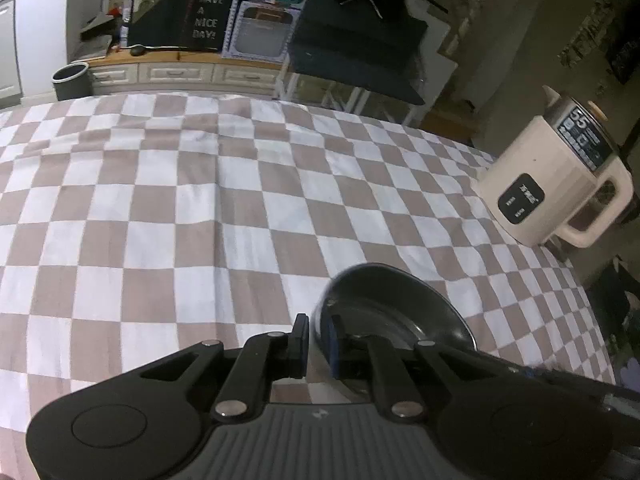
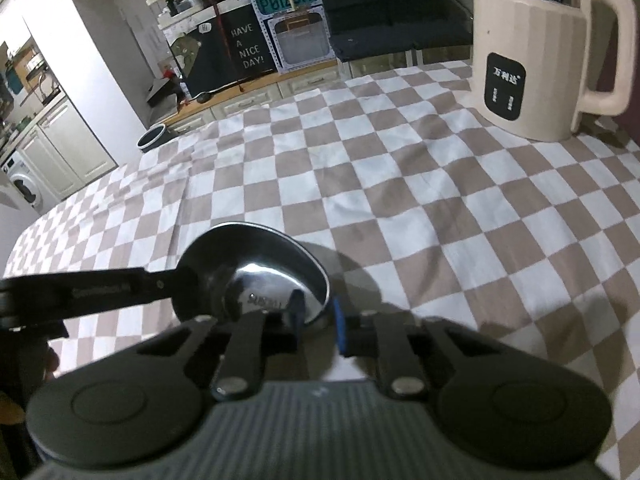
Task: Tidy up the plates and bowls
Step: 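Lift the round steel bowl with both grippers and carry it toward the stacked pans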
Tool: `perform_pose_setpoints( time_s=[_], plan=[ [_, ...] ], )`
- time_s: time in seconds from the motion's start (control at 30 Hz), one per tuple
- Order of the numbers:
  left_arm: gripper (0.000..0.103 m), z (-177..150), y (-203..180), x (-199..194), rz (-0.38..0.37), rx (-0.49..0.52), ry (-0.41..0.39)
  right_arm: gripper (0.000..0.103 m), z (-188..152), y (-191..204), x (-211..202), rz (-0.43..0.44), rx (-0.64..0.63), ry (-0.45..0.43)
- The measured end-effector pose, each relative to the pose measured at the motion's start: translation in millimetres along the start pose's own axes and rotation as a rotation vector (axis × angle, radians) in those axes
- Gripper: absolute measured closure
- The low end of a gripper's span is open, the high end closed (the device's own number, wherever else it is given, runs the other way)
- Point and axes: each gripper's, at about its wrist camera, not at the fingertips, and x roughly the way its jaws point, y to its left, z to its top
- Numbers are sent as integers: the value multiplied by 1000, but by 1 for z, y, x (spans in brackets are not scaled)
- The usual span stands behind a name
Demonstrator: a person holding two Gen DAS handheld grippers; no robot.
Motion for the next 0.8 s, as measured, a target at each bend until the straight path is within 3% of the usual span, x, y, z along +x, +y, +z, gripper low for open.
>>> perform_pose_setpoints(
  time_s=[0.13, 0.37, 0.8],
  plan=[
    [99, 0, -4, -6, -4, 25, -29, 92, 2, -1, -3, -17, 18, -7],
    [99, 2, -3, -37, -3, 25, -100, 94, 7, 6, -23, 5, 41, -69],
    [99, -10, 17, -140, 71, 14, -241, 95, -5, 55, -80, 150, 8, -150]
  ],
)
